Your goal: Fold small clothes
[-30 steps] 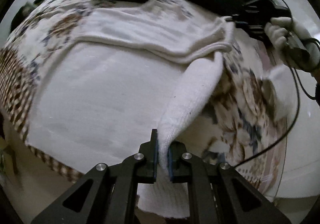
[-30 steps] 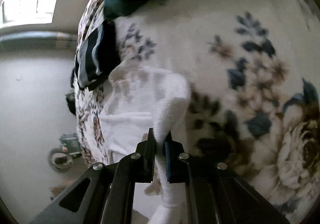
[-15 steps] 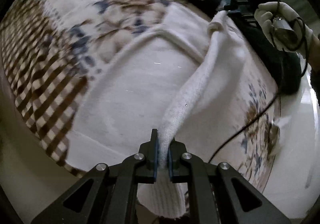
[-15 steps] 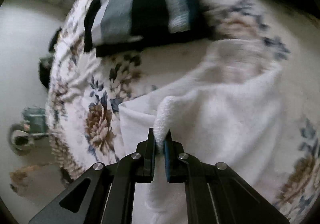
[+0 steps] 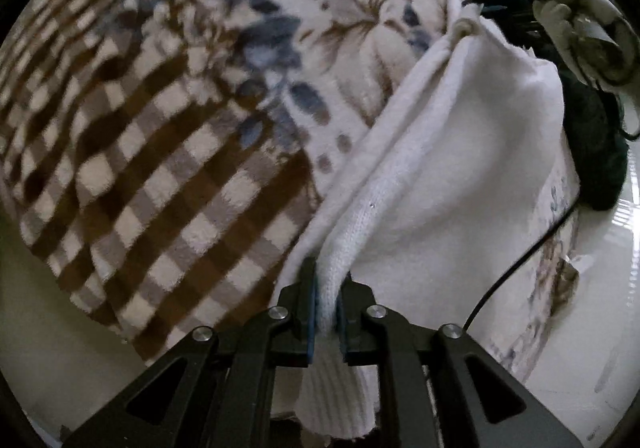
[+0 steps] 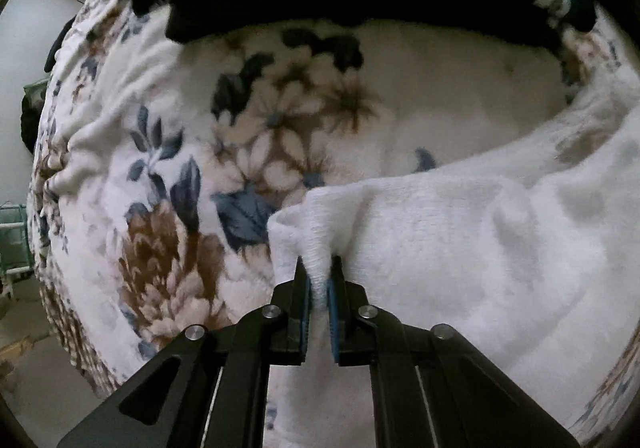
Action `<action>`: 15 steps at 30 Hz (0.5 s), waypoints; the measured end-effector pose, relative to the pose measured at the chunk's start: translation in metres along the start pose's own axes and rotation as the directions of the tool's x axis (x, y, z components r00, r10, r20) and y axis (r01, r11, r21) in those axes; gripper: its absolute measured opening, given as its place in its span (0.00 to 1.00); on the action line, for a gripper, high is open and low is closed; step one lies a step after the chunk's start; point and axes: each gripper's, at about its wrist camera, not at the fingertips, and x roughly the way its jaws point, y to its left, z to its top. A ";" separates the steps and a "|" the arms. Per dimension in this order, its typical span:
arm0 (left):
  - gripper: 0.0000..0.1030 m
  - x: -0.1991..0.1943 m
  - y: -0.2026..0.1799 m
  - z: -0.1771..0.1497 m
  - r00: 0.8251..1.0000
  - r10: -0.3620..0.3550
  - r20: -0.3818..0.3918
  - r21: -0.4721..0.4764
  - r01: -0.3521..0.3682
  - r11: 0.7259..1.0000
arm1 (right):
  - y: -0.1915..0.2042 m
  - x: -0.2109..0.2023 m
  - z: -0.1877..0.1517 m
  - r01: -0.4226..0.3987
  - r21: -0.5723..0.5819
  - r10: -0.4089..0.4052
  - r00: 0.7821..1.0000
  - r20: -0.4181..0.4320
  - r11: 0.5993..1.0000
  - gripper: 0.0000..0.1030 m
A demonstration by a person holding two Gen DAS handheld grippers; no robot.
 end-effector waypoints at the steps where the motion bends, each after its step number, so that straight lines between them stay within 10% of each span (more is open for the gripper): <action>1: 0.14 0.000 0.005 0.000 0.999 -0.029 -0.021 -0.003 0.029 1.000 | -0.003 -0.002 -0.001 -0.034 0.006 0.034 0.999 -0.013 0.999 0.19; 4: 0.29 -0.013 0.025 -0.003 0.997 -0.040 -0.064 -0.016 0.039 0.999 | -0.017 -0.026 -0.017 -0.206 0.010 0.207 0.978 -0.028 0.978 0.63; 11: 0.37 -0.039 0.041 0.005 0.995 -0.052 -0.086 -0.010 0.052 0.999 | -0.086 -0.105 -0.136 -0.181 -0.054 0.183 0.982 0.040 0.982 0.65; 15: 0.37 -0.016 0.011 0.010 0.988 -0.013 -0.156 0.096 0.028 0.995 | -0.148 -0.086 -0.230 -0.095 0.041 0.098 0.992 -0.082 0.995 0.65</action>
